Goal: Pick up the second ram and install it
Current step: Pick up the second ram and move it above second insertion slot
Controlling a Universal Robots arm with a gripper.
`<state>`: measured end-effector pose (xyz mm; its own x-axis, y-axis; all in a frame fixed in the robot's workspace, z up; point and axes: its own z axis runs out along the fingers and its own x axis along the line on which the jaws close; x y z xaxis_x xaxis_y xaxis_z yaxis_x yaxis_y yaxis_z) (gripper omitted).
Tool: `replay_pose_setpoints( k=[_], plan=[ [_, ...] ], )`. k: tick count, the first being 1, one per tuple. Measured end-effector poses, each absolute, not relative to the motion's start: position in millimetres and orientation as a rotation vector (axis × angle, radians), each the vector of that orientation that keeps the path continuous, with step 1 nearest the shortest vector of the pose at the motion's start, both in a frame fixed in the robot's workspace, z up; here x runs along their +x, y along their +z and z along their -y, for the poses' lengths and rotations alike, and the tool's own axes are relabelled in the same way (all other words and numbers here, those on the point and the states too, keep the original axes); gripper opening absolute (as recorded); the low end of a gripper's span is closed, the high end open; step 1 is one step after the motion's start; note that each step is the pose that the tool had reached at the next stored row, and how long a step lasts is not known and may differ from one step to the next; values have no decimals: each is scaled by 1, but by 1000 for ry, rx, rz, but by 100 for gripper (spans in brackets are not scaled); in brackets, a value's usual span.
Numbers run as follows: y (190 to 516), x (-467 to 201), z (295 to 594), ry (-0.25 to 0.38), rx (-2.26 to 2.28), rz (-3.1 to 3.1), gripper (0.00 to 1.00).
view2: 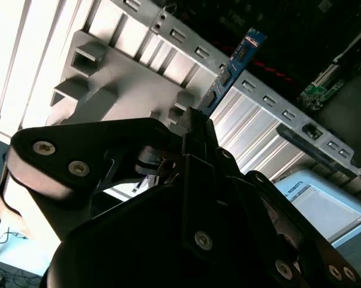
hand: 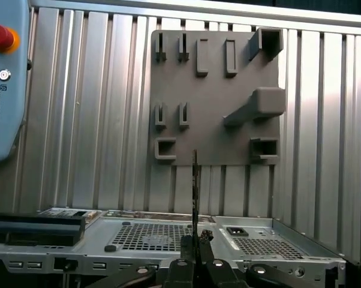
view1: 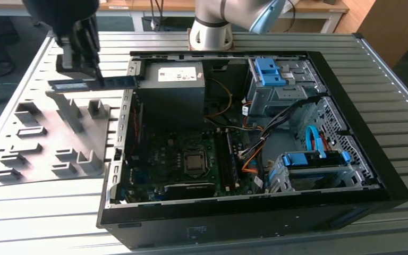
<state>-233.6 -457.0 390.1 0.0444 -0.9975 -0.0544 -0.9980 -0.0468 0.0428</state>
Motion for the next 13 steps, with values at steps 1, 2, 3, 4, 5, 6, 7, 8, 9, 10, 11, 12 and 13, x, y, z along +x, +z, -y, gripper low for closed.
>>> replay_pose_setpoints(
  k=[1, 2, 3, 4, 5, 6, 7, 8, 9, 10, 11, 12, 13],
  plan=[
    [390, -230, 457, 108, -2266, -2164, 14],
    [390, -227, 457, 108, -2266, -2164, 14],
    [390, -224, 457, 108, -2266, -2164, 14],
    [390, -220, 457, 108, -2265, -2164, 14],
    [390, -217, 457, 108, -2265, -2164, 14],
    [390, -214, 457, 108, -2266, -2164, 14],
    [390, -211, 457, 108, -2266, -2164, 14],
    [389, -208, 457, 108, -2266, -2164, 14],
    [389, -205, 457, 108, -2266, -2164, 14],
    [389, -201, 457, 108, -2265, -2164, 14],
    [389, -198, 457, 108, -2265, -2164, 14],
    [389, -195, 457, 108, -2265, -2164, 14],
    [389, -191, 457, 108, -2266, -2164, 14]
  ],
)
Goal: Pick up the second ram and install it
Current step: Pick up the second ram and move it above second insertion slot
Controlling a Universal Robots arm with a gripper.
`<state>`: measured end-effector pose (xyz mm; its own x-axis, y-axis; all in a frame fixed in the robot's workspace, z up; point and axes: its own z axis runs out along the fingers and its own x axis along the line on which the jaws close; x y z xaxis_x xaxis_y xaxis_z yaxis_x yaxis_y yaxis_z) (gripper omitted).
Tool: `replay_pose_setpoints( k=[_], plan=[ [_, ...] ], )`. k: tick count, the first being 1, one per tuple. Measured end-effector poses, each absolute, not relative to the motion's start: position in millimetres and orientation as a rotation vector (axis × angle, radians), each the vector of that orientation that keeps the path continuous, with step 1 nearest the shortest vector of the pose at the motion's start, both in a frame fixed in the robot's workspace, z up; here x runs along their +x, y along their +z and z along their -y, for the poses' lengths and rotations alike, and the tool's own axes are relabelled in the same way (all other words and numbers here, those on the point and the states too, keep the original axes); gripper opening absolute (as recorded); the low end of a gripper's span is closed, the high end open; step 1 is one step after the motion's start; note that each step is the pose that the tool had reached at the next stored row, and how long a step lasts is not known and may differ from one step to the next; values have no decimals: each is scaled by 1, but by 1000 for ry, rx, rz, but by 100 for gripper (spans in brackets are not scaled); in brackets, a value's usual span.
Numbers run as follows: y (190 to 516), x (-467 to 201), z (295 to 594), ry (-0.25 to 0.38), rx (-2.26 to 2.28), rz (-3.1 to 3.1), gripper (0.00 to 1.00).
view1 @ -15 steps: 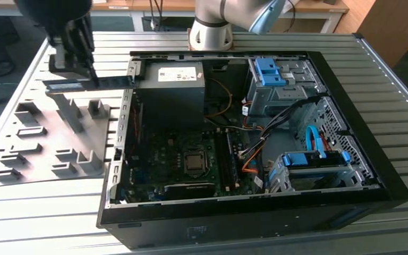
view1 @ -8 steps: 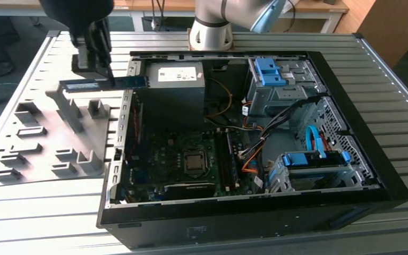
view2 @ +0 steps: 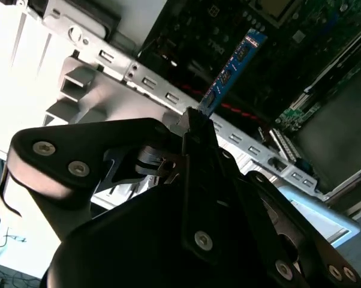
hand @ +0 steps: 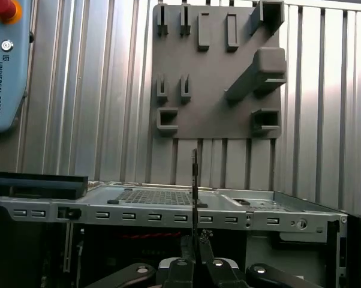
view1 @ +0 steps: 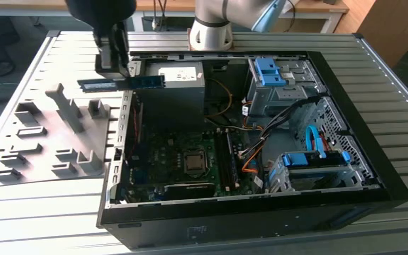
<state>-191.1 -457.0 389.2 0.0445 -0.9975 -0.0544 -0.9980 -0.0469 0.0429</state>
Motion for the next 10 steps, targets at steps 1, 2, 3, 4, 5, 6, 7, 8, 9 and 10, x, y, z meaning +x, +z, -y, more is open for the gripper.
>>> replay_pose_setpoints(
  k=[1, 2, 3, 4, 5, 6, 7, 8, 9, 10],
  plan=[
    [389, -188, 457, 108, -2266, -2164, 14],
    [389, -184, 457, 108, -2266, -2164, 14],
    [389, -181, 457, 108, -2265, -2164, 14],
    [389, -178, 457, 108, -2266, -2164, 14],
    [389, -174, 457, 108, -2266, -2164, 14],
    [389, -171, 457, 108, -2266, -2164, 14],
    [389, -168, 457, 108, -2266, -2164, 14],
    [389, -165, 457, 108, -2265, -2164, 14],
    [389, -162, 457, 108, -2266, -2164, 14],
    [389, -158, 457, 108, -2266, -2164, 14]
  ],
)
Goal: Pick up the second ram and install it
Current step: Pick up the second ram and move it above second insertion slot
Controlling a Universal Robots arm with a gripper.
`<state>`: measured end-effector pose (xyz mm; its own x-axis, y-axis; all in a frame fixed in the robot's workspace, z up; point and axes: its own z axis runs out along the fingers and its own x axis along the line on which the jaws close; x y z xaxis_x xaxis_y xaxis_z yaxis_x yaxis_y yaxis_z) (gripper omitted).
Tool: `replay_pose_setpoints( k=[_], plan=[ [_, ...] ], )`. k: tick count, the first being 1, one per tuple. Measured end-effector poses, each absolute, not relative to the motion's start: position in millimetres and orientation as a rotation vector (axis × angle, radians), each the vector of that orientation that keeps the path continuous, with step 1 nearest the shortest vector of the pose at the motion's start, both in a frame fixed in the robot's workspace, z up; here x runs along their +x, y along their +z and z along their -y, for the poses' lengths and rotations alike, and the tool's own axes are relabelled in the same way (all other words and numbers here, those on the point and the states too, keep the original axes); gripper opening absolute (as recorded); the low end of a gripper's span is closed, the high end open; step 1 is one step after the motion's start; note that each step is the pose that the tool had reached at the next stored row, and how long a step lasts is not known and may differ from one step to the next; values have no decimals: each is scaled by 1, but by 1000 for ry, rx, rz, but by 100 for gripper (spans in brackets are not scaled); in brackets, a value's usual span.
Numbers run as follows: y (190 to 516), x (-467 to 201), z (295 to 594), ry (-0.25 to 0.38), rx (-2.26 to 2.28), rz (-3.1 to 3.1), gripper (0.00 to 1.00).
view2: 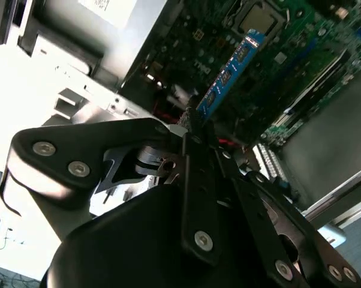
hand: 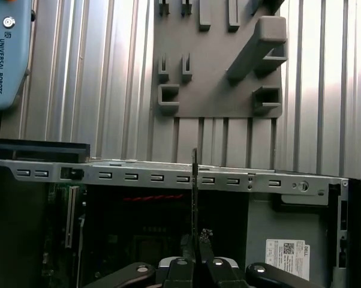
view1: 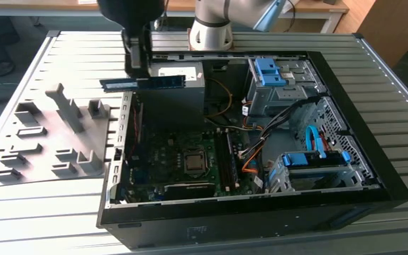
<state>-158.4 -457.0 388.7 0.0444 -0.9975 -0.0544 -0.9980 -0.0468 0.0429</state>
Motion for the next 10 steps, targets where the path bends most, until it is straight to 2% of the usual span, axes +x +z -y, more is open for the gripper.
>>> replay_pose_setpoints(
  k=[10],
  plan=[
    [388, -125, 457, 108, -2265, -2164, 14]
  ],
)
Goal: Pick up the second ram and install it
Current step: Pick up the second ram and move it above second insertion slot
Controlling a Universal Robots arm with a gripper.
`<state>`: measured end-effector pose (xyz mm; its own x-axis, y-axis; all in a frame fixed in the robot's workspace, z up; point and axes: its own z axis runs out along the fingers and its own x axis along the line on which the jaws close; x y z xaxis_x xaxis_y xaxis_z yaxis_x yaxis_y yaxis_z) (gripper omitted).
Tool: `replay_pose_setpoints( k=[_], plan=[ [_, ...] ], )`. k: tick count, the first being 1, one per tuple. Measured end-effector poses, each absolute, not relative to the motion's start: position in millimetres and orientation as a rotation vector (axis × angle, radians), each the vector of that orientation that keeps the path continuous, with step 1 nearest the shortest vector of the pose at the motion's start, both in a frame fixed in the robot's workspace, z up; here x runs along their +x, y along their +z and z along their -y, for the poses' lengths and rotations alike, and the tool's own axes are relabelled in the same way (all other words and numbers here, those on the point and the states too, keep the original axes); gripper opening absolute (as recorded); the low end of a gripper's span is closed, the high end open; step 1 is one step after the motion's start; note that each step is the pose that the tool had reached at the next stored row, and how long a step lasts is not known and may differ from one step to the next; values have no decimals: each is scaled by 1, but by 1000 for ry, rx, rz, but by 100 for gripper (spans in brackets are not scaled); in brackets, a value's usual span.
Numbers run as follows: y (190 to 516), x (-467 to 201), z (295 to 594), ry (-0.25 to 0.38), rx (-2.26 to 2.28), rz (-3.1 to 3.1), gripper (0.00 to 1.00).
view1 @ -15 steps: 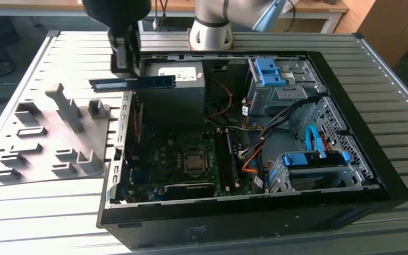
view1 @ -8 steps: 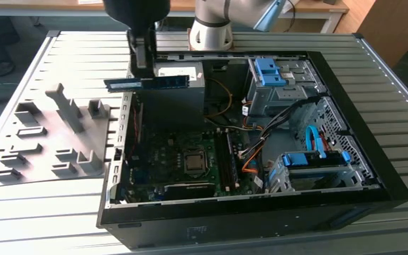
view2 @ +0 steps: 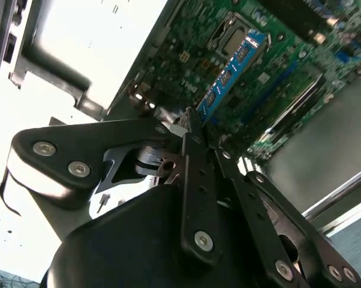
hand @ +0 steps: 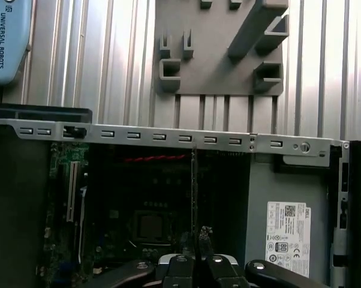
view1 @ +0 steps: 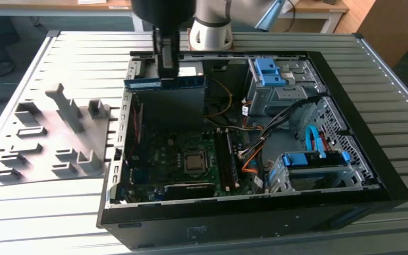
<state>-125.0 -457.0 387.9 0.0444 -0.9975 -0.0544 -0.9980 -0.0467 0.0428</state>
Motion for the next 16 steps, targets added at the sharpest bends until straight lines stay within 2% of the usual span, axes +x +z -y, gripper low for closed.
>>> replay_pose_setpoints(
  k=[16],
  plan=[
    [386, -69, 457, 108, -2266, -2164, 14]
  ],
)
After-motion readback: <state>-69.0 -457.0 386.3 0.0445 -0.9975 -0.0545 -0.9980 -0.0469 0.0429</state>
